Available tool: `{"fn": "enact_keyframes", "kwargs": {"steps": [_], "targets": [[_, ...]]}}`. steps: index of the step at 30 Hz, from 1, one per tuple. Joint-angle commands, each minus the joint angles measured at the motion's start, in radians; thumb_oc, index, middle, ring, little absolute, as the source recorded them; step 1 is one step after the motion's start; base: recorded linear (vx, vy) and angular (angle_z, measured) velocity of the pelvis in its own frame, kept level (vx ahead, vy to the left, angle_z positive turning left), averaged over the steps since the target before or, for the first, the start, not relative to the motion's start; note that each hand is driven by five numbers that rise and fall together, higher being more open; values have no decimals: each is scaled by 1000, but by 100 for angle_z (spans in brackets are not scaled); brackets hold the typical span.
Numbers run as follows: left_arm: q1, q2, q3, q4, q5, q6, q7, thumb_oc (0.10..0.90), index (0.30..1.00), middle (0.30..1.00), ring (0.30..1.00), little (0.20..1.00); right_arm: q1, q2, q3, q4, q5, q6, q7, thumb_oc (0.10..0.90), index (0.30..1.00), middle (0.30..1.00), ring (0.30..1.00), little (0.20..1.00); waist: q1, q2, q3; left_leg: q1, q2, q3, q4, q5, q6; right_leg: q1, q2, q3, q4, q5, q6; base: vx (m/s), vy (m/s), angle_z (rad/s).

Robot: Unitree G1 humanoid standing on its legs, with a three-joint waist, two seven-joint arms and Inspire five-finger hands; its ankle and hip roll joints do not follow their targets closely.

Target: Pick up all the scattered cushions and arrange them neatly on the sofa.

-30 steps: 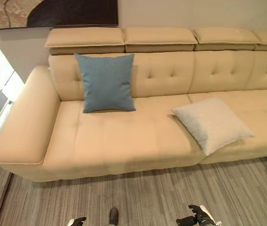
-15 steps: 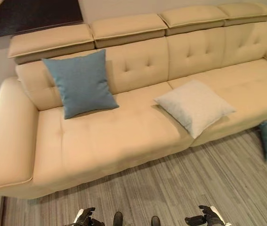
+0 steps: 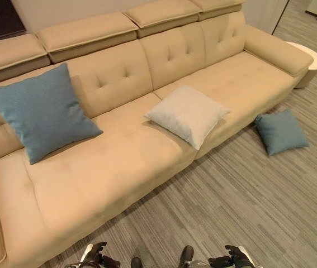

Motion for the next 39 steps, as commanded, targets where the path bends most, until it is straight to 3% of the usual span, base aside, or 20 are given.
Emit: {"fn": "enact_keyframes", "kwargs": {"steps": [1,5,8,9,11,13,14,16,20,22,24,25,27,28,30,31,33,36,37,39], "targets": [[-46,-10,-13,15,36,-20,1,800,900,900,900,900,-29,-45,26,24,-12,-7,-38,800,900,900,900,900,-5,-47,-10,-83,-35,-131,179,-117,-14,57,10,73,-19,-71,35,137,-220,-13],[-73,-23,-41,-10,28,-18,3,800,900,900,900,900,-29,-62,22,22,3,-6,-55,800,900,900,900,900,-1,-67,27,-213,-3,-145,489,-46,-38,100,37,86,-42,-84,-9,104,-205,-10],[-77,-23,-47,-16,19,-17,5,800,900,900,900,900,-20,-63,17,22,12,-5,-57,800,900,900,900,900,2,-75,33,-259,-6,-150,546,-49,-27,121,48,101,-53,-92,-19,136,-112,-17],[-81,-27,-51,-17,17,-18,7,800,900,900,900,900,-18,-62,16,24,23,-6,-60,800,900,900,900,900,10,-81,35,-313,-51,-164,530,-68,-16,140,57,120,-74,-93,-13,199,-58,-4],[-82,-30,-57,-16,19,-18,6,800,900,900,900,900,-21,-63,17,28,26,-6,-61,800,900,900,900,900,20,-85,30,-330,-84,-164,435,-87,-5,158,63,137,-97,-96,2,274,-32,-14],[-81,-30,-59,-14,23,-19,6,800,900,900,900,900,-18,-62,25,23,25,-7,-66,800,900,900,900,900,33,-74,22,-342,-103,-171,276,-27,-8,180,86,154,-116,-105,11,229,19,-32],[-81,-30,-60,-14,23,-19,6,800,900,900,900,900,-18,-62,25,23,25,-7,-66,800,900,900,900,900,34,-75,23,-339,-104,-170,274,-26,-8,181,85,154,-116,-105,11,188,19,-39],[-85,-25,-59,-22,14,-26,7,800,900,900,900,900,-22,-61,38,24,20,-7,-74,800,900,900,900,900,64,-57,19,-381,-134,-216,145,68,-26,212,126,189,-135,-115,17,261,21,-40],[-67,-30,-42,-8,14,-17,6,800,900,900,900,900,-14,-54,35,28,12,-7,-75,800,900,900,900,900,70,-55,-7,-330,-141,-242,105,66,-2,233,130,212,-120,-142,22,271,84,-67],[-55,-25,-27,4,18,-15,4,800,900,900,900,900,-12,-47,28,27,4,-6,-66,800,900,900,900,900,78,-58,-25,-273,-148,-233,99,34,22,237,104,213,-21,-172,39,319,142,-55],[-53,-16,-18,0,15,-14,4,800,900,900,900,900,-15,-47,26,23,-5,-3,-57,800,900,900,900,900,79,-53,-23,-227,-149,-219,91,10,47,177,71,200,145,-131,78,218,128,-33],[-54,-16,-18,0,15,-14,4,800,900,900,900,900,-16,-48,26,23,-5,-3,-57,800,900,900,900,900,79,-52,-25,-230,-148,-219,90,12,47,174,72,200,144,-129,78,114,80,-55],[-66,1,-19,-18,8,-12,11,800,900,900,900,900,-36,-48,26,6,-5,-1,-55,800,900,900,900,900,52,-31,4,-179,-142,-215,92,-15,78,57,30,183,368,-16,129,121,95,-33],[-66,1,-19,-18,8,-12,11,800,900,900,900,900,-36,-48,26,6,-5,-1,-55,800,900,900,900,900,53,-32,3,-181,-143,-214,93,-15,78,53,29,185,371,-17,129,173,87,2],[-68,4,-18,-19,1,-14,16,800,900,900,900,900,-42,-47,26,3,-10,-1,-59,800,900,900,900,900,52,-13,11,-150,-132,-215,86,-32,86,15,-25,122,399,-23,113,175,5,4],[-70,7,-15,-18,-1,-14,16,800,900,900,900,900,-51,-47,26,5,-11,-3,-58,800,900,900,900,900,55,-4,9,-122,-122,-218,70,-48,81,4,-57,69,321,-69,83,218,-87,-1],[-68,8,-8,-9,1,-14,13,800,900,900,900,900,-58,-51,26,4,-14,-1,-57,800,900,900,900,900,55,-3,8,-87,-114,-225,57,-77,69,-2,-84,42,224,-85,88,315,-150,-4],[-67,5,-1,4,2,-17,15,800,900,900,900,900,-63,-54,26,3,-17,4,-57,800,900,900,900,900,55,-5,13,-68,-108,-226,40,-73,60,-22,-94,25,91,-25,92,170,-146,-23],[-66,4,0,19,9,-20,18,800,900,900,900,900,-68,-53,28,4,-20,11,-52,800,900,900,900,900,41,-11,17,-41,-112,-246,23,-78,47,-51,-78,79,-1,24,111,164,-117,-11],[-65,4,-3,24,16,-20,18,800,900,900,900,900,-68,-53,30,4,-22,10,-52,800,900,900,900,900,35,-14,16,-31,-111,-253,16,-80,43,-63,-72,101,-23,40,117,204,-154,6]]}}
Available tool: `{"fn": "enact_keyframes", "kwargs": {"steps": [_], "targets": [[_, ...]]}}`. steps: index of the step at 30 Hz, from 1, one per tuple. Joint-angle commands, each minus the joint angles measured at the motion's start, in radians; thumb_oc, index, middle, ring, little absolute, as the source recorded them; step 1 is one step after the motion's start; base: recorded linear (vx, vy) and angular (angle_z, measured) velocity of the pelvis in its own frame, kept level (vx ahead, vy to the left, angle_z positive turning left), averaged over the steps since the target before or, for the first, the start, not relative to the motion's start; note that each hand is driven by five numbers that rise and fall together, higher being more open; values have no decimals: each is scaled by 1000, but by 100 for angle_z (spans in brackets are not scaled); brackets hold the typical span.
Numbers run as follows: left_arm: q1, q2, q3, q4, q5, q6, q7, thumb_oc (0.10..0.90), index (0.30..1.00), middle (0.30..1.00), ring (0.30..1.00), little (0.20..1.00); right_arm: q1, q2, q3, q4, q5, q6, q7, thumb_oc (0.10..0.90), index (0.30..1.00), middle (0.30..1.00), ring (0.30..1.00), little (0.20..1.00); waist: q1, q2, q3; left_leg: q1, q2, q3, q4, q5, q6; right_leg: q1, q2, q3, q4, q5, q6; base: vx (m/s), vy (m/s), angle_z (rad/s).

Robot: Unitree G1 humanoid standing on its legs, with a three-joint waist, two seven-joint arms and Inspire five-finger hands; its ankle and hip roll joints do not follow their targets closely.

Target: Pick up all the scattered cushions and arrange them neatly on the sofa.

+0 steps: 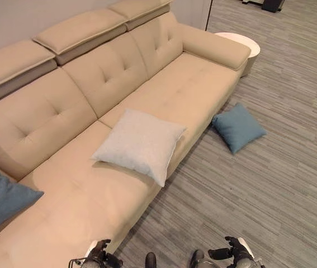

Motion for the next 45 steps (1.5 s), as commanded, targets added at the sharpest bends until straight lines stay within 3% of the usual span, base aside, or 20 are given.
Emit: {"fn": "enact_keyframes", "kwargs": {"steps": [1,6,10,14,16,19,22,26,27,28,29,30,31,33,36,37,41,42,43,45], "targets": [[-10,-1,24,-3,17,-21,13,800,900,900,900,900,-1,-66,8,7,-12,1,-14,800,900,900,900,900,3,-4,0,-20,24,-95,69,-129,-44,20,60,32,-56,90,-23,375,-312,17],[0,-25,31,19,7,-19,13,800,900,900,900,900,18,-59,6,18,14,-15,-13,800,900,900,900,900,-8,-18,-17,-7,61,-112,198,-196,-90,85,98,35,-57,64,-65,278,-290,19],[-14,-34,20,1,-14,-16,12,800,900,900,900,900,12,-72,0,12,43,-22,-28,800,900,900,900,900,2,-36,18,-178,103,-75,517,-94,-122,144,118,5,-74,18,-120,103,-237,19],[-21,-37,7,-12,-17,-16,11,800,900,900,900,900,16,-77,1,19,52,-19,-31,800,900,900,900,900,16,-46,32,-243,102,-49,561,-114,-102,177,136,2,-87,-10,-137,131,-124,4],[-21,-39,-1,-8,-11,-16,10,800,900,900,900,900,22,-78,1,25,56,-21,-32,800,900,900,900,900,19,-51,28,-274,68,-39,478,-147,-87,199,143,2,-93,-32,-131,222,-58,23],[-12,-32,-12,-14,12,-12,5,800,900,900,900,900,49,-76,4,29,57,-18,-31,800,900,900,900,900,21,-41,11,-306,74,45,289,-71,-96,256,187,-8,-97,-97,-133,351,-37,30],[-10,-28,-13,-21,17,-12,6,800,900,900,900,900,55,-72,6,30,56,-13,-33,800,900,900,900,900,27,-36,6,-329,70,84,228,-14,-103,280,207,-10,-94,-116,-138,282,31,34],[12,-21,15,-10,0,-12,2,800,900,900,900,900,70,-61,7,41,34,-11,-28,800,900,900,900,900,47,-41,-18,-263,40,81,179,-39,-70,301,195,-26,-18,-155,-113,310,149,-9],[14,-19,27,-2,-3,-6,8,800,900,900,900,900,72,-55,-1,41,26,-10,-25,800,900,900,900,900,52,-42,-27,-236,29,73,171,-42,-41,282,169,-36,65,-129,-97,115,123,1],[14,-19,27,-2,-3,-6,8,800,900,900,900,900,72,-55,-1,41,26,-10,-25,800,900,900,900,900,52,-42,-27,-236,29,73,171,-42,-41,281,169,-36,66,-129,-97,256,231,23],[17,-12,41,1,-7,-4,9,800,900,900,900,900,67,-55,-4,37,13,-7,-24,800,900,900,900,900,53,-39,-31,-190,13,65,154,-66,-14,239,121,-56,194,-69,-52,142,112,21],[17,-12,41,1,-7,-4,9,800,900,900,900,900,67,-55,-4,37,12,-7,-24,800,900,900,900,900,53,-39,-30,-190,13,66,153,-66,-13,238,120,-55,196,-69,-51,244,186,28],[17,-2,43,-2,-5,-3,12,800,900,900,900,900,61,-53,-1,25,11,-6,-21,800,900,900,900,900,41,-31,-20,-158,5,46,145,-73,5,187,92,-45,326,-5,-34,102,77,20],[13,8,43,-3,-9,-6,11,800,900,900,900,900,54,-50,-3,19,14,-10,-19,800,900,900,900,900,30,-19,-11,-131,4,21,135,-80,13,137,87,-14,419,10,-36,144,86,45],[10,11,41,-6,-15,-12,15,800,900,900,900,900,46,-49,-1,14,15,-15,-21,800,900,900,900,900,26,-10,-8,-107,5,-5,126,-86,11,107,79,4,403,-7,-54,168,-13,61],[3,12,37,-6,-14,-16,19,800,900,900,900,900,34,-47,3,11,14,-15,-20,800,900,900,900,900,22,-7,-9,-92,7,-37,115,-90,0,87,70,22,313,-24,-65,156,-105,44],[-14,9,20,2,-6,-22,25,800,900,900,900,900,22,-45,14,9,16,-11,-19,800,900,900,900,900,-11,-26,-4,-74,-19,-126,106,-99,-18,46,129,213,61,21,-48,149,-121,64],[-14,9,20,2,-6,-22,25,800,900,900,900,900,22,-45,14,9,16,-11,-19,800,900,900,900,900,-11,-26,-4,-74,-19,-126,106,-99,-18,46,129,213,60,21,-48,159,-155,75],[-31,4,12,5,-4,-24,28,800,900,900,900,900,15,-44,19,14,19,-6,-19,800,900,900,900,900,-25,-29,-2,-64,-28,-178,97,-100,-29,18,153,296,-2,56,-36,142,-168,64],[-37,3,8,9,-4,-25,28,800,900,900,900,900,13,-44,21,14,18,-6,-18,800,900,900,900,900,-29,-31,2,-59,-30,-198,95,-100,-35,5,154,296,-15,69,-35,127,-171,105]]}}
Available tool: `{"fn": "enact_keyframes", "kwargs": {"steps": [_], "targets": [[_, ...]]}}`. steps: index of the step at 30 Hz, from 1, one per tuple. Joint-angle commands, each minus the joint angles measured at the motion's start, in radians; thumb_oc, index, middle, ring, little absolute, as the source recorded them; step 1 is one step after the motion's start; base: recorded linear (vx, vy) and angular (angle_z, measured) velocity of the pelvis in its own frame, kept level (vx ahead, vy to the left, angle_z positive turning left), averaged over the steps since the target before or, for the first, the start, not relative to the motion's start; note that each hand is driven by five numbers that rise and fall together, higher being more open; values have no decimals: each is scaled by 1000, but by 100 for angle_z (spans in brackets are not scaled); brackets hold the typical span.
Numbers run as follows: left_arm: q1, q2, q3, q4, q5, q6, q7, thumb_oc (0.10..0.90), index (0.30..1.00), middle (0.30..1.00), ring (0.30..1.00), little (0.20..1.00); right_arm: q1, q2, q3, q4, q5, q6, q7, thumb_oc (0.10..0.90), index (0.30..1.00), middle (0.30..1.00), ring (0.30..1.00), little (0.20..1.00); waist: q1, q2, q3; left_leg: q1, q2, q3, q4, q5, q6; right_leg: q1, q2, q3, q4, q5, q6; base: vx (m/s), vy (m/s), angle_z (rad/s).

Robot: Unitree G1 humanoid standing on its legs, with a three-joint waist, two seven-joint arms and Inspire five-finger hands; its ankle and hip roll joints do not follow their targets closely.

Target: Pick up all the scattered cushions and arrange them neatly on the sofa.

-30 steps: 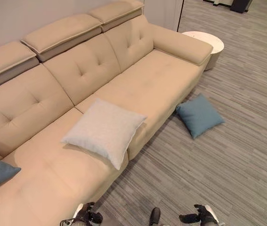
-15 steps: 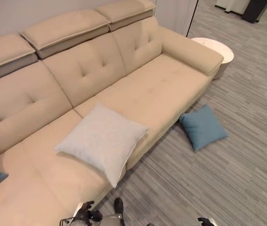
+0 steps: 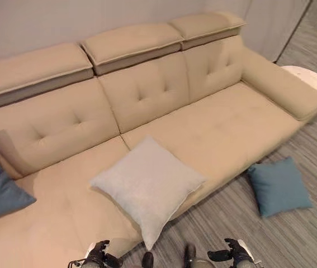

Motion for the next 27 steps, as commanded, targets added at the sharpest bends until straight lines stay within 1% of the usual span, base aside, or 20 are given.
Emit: {"fn": "enact_keyframes", "kwargs": {"steps": [1,3,5,7,8,9,10,11,12,13,14,15,16,17,18,19,20,21,23,27], "targets": [[-31,12,-15,-13,12,-25,21,800,900,900,900,900,-13,-46,-19,5,3,-2,-13,800,900,900,900,900,-14,-21,-1,-25,-29,29,47,-106,-57,19,-6,-31,-24,44,27,75,-113,103],[-26,10,-10,-9,12,-24,21,800,900,900,900,900,-12,-43,-15,7,-1,-4,-10,800,900,900,900,900,-15,-24,-5,-22,-26,27,45,-108,-61,33,-10,-49,-29,46,25,93,-168,72],[-24,10,-10,-6,9,-23,19,800,900,900,900,900,-15,-41,-12,10,-4,-9,-10,800,900,900,900,900,-13,-24,-14,-24,-2,13,31,-100,-82,47,3,-57,-21,33,16,114,-261,47],[-21,8,-14,-5,12,-22,15,800,900,900,900,900,-11,-41,-13,11,-1,-15,-9,800,900,900,900,900,-11,-27,-22,-32,18,7,30,-98,-98,65,2,-94,-32,20,7,84,-251,23],[-21,4,-17,-5,10,-21,14,800,900,900,900,900,-11,-42,-13,10,0,-19,-8,800,900,900,900,900,-17,-26,-24,-38,31,7,31,-95,-106,76,3,-115,-36,11,1,65,-315,61],[-22,1,-20,-5,6,-20,11,800,900,900,900,900,-11,-44,-10,8,1,-22,-10,800,900,900,900,900,-19,-28,-23,-62,51,14,53,-93,-122,94,7,-146,-48,-3,-9,41,-323,82],[-21,-1,-20,-6,3,-21,10,800,900,900,900,900,-12,-48,-4,8,-2,-24,-10,800,900,900,900,900,-16,-30,-19,-76,61,23,72,-92,-129,103,9,-160,-51,-12,-18,19,-247,70],[-21,-2,-20,-7,3,-21,10,800,900,900,900,900,-13,-48,-3,9,-2,-25,-10,800,900,900,900,900,-17,-30,-19,-77,61,21,74,-93,-130,103,9,-161,-51,-12,-18,-2,-173,60],[-21,-6,-19,-11,-8,-21,9,800,900,900,900,900,-14,-56,-3,10,-1,-24,-12,800,900,900,900,900,-15,-31,-13,-105,70,52,111,-93,-138,119,10,-188,-59,-24,-27,-3,-90,49],[-21,-6,-18,-11,-8,-21,9,800,900,900,900,900,-14,-56,-3,10,-1,-24,-12,800,900,900,900,900,-16,-31,-13,-106,69,51,114,-94,-138,119,10,-188,-59,-24,-27,-18,-127,55],[-20,-7,-19,-12,-10,-20,10,800,900,900,900,900,-15,-60,-4,10,1,-24,-14,800,900,900,900,900,-19,-33,-8,-124,75,87,138,-91,-139,127,6,-202,-61,-29,-31,-29,-87,61],[-19,-9,-23,-16,-7,-17,10,800,900,900,900,900,-11,-66,-7,9,6,-20,-15,800,900,900,900,900,-27,-35,-4,-142,95,189,162,-89,-128,139,1,-227,-62,-37,-38,-34,-108,92],[-20,-9,-27,-19,-4,-15,12,800,900,900,900,900,-9,-67,-11,9,13,-19,-17,800,900,900,900,900,-32,-34,-1,-144,114,250,171,-92,-120,145,2,-238,-60,-42,-42,-22,-70,104],[-20,-9,-27,-19,-4,-15,12,800,900,900,900,900,-9,-67,-11,9,13,-19,-17,800,900,900,900,900,-34,-35,-4,-147,113,249,169,-89,-119,142,1,-239,-60,-40,-42,-11,-28,88],[-21,-8,-30,-22,-1,-14,12,800,900,900,900,900,-4,-68,-15,10,17,-17,-17,800,900,900,900,900,-39,-32,-4,-142,127,294,167,-90,-114,147,2,-249,-59,-45,-44,15,-2,53],[-22,-7,-36,-27,9,-11,8,800,900,900,900,900,4,-69,-23,19,23,-13,-17,800,900,900,900,900,-52,-26,-14,-129,141,353,144,-85,-106,156,7,-268,-62,-52,-46,17,-3,42],[-22,-7,-36,-27,9,-11,8,800,900,900,900,900,4,-69,-23,19,23,-13,-17,800,900,900,900,900,-52,-26,-14,-129,141,353,144,-85,-106,156,7,-268,-62,-52,-46,69,36,64],[-17,-5,-35,-28,11,-10,8,800,900,900,900,900,5,-65,-24,26,23,-11,-21,800,900,900,900,900,-51,-24,-25,-113,127,341,115,-86,-104,164,12,-268,-69,-49,-44,48,32,63],[-14,-6,-32,-25,12,-9,7,800,900,900,900,900,8,-64,-27,31,24,-11,-24,800,900,900,900,900,-51,-24,-33,-101,120,333,97,-84,-102,172,13,-271,-75,-48,-40,74,47,23],[3,3,-9,-24,-3,-11,19,800,900,900,900,900,14,-62,-42,26,28,-15,-44,800,900,900,900,900,-46,-31,-62,-55,107,336,20,-66,-100,192,17,-269,-101,-37,-28,77,64,22]]}}
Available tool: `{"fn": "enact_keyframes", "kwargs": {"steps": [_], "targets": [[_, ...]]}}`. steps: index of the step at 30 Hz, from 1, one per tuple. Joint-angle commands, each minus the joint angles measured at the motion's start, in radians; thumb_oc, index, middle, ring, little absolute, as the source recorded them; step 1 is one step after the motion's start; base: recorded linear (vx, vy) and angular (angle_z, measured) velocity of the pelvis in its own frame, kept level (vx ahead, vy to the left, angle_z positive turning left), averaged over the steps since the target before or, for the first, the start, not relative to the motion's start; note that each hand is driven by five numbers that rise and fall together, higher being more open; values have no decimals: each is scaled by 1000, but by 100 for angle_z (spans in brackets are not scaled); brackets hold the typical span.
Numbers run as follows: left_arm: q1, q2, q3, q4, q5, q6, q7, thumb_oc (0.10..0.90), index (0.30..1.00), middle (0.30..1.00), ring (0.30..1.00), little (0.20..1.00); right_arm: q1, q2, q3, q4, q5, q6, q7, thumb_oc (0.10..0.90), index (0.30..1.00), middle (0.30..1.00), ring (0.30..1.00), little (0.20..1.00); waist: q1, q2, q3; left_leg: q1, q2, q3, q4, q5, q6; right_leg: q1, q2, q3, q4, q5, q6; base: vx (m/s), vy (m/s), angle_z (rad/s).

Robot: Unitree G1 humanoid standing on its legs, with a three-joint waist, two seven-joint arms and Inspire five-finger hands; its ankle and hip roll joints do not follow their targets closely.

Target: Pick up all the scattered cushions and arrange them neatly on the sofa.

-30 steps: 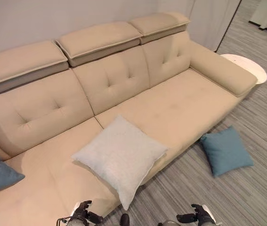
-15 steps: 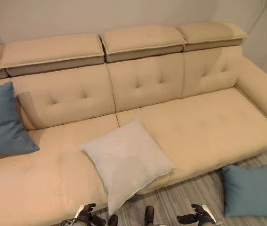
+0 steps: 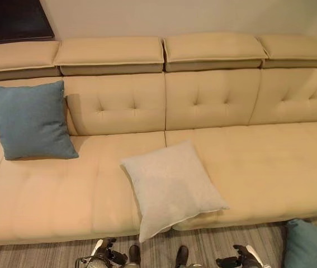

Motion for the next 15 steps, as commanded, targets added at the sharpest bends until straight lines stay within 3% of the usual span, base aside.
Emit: {"fn": "enact_keyframes", "kwargs": {"steps": [1,8,10,15], "targets": [[3,33,29,13,-6,-15,30,800,900,900,900,900,-50,-18,-31,26,21,-15,-49,800,900,900,900,900,9,-44,-37,49,-34,6,10,-27,0,32,-15,60,16,-62,44,35,50,-12],[15,54,69,-47,-51,-36,74,800,900,900,900,900,-63,-55,-69,-46,36,-33,-94,800,900,900,900,900,17,-50,-47,84,-38,12,-47,-10,-3,40,-12,71,-1,-48,56,1,29,-1],[36,67,95,-166,-92,-56,90,800,900,900,900,900,-57,-107,-103,-230,23,-47,-126,800,900,900,900,900,15,-46,-47,102,-39,17,-70,-7,-5,45,-8,82,-21,-34,65,-30,39,3],[73,75,114,-322,-122,-75,98,800,900,900,900,900,-33,-137,-143,-423,4,-62,-141,800,900,900,900,900,11,-38,-50,110,-40,19,-82,-5,-6,51,-6,90,-42,-23,70,-26,23,-7]]}}
